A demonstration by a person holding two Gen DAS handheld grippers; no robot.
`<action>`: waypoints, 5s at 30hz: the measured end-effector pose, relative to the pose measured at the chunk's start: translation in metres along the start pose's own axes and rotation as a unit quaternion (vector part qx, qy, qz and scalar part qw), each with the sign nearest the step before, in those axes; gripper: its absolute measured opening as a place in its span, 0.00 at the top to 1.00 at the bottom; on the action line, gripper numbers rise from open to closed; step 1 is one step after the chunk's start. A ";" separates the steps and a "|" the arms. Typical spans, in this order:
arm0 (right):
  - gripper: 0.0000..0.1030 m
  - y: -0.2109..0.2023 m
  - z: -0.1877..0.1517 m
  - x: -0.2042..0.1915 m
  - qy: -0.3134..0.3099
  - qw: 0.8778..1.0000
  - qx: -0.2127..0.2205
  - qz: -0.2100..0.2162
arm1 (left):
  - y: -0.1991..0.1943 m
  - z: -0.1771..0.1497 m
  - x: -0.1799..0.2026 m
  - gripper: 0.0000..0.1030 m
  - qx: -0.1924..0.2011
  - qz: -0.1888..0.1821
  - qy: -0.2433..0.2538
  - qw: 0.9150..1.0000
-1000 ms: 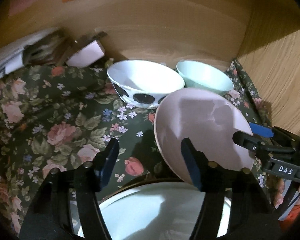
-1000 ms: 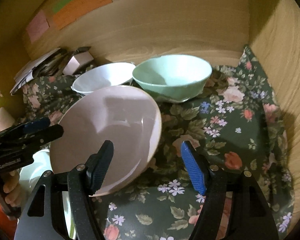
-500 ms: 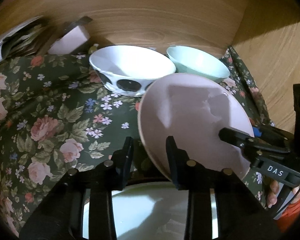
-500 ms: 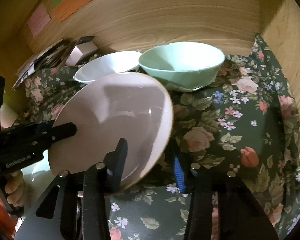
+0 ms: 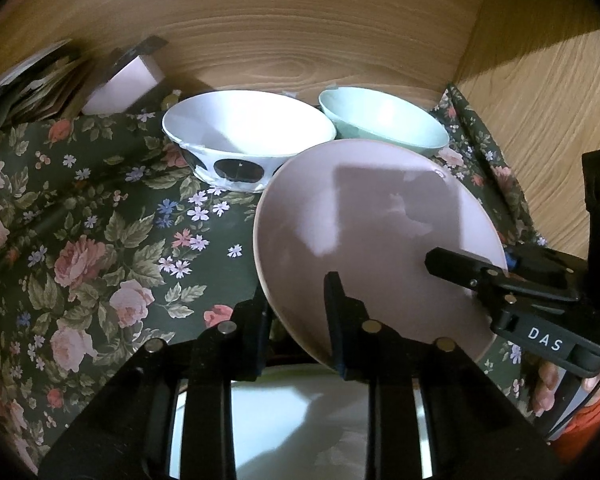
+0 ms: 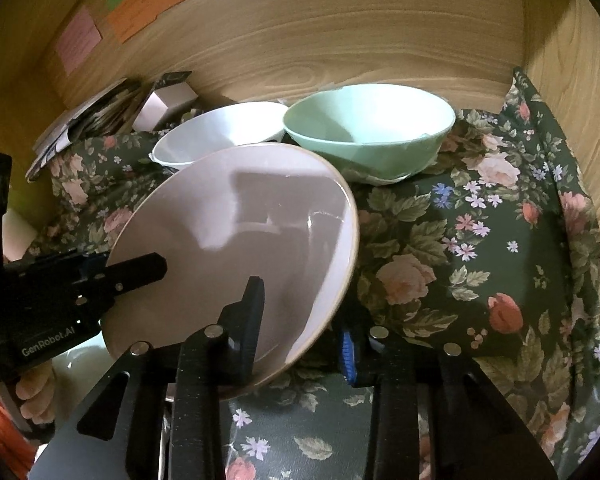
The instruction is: Organize plates and bowls
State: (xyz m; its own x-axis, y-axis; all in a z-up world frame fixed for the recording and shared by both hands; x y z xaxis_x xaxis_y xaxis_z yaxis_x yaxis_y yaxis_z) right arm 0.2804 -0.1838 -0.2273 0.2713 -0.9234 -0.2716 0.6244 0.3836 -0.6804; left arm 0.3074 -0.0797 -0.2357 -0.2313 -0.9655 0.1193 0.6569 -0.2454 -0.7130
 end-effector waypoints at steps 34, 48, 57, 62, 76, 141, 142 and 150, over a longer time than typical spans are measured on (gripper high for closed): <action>0.71 -0.056 0.017 -0.075 -0.055 0.995 0.070 0.039 | -0.105 0.004 -0.028 0.76 0.098 0.034 -0.036 0.994; 0.71 -0.053 0.003 -0.138 -0.094 0.990 0.065 0.083 | -0.155 -0.027 -0.072 0.76 0.121 0.075 -0.071 0.987; 0.71 -0.049 -0.008 -0.179 -0.119 0.985 0.055 0.109 | -0.178 -0.054 -0.100 0.76 0.130 0.101 -0.096 0.982; 0.71 -0.045 -0.016 -0.200 -0.132 0.983 0.046 0.120 | -0.189 -0.069 -0.117 0.76 0.133 0.114 -0.111 0.978; 0.71 -0.023 -0.041 -0.249 -0.173 0.976 0.010 0.134 | -0.207 -0.110 -0.164 0.76 0.132 0.136 -0.146 0.971; 0.56 -0.037 0.025 -0.157 -0.123 0.989 0.061 0.057 | -0.188 -0.030 -0.136 0.38 0.184 0.132 -0.071 0.971; 0.56 -0.037 0.030 -0.149 -0.117 0.990 0.064 0.052 | -0.185 -0.022 -0.131 0.36 0.188 0.132 -0.066 0.971; 0.56 -0.024 0.063 -0.096 -0.074 0.994 0.075 0.017 | -0.162 0.018 -0.115 0.26 0.198 0.136 -0.044 0.970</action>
State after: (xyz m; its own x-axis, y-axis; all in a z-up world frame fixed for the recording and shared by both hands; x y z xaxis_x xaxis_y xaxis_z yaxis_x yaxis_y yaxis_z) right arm 0.2855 -0.1034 -0.1418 0.3929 -0.9015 -0.1816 0.7123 0.4233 -0.5598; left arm 0.2402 0.0697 -0.1216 0.0398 -0.9986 0.0353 0.9129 0.0219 -0.4077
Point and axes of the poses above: each gripper's, at about its wrist camera, not at the fingertips, and y roughly the way its jaws point, x to its right, z to its top, the point moved 9 cm from there along y, roughly the way its jaws point, and after that the axes turned 8 degrees about x, right-handed, at the moved point
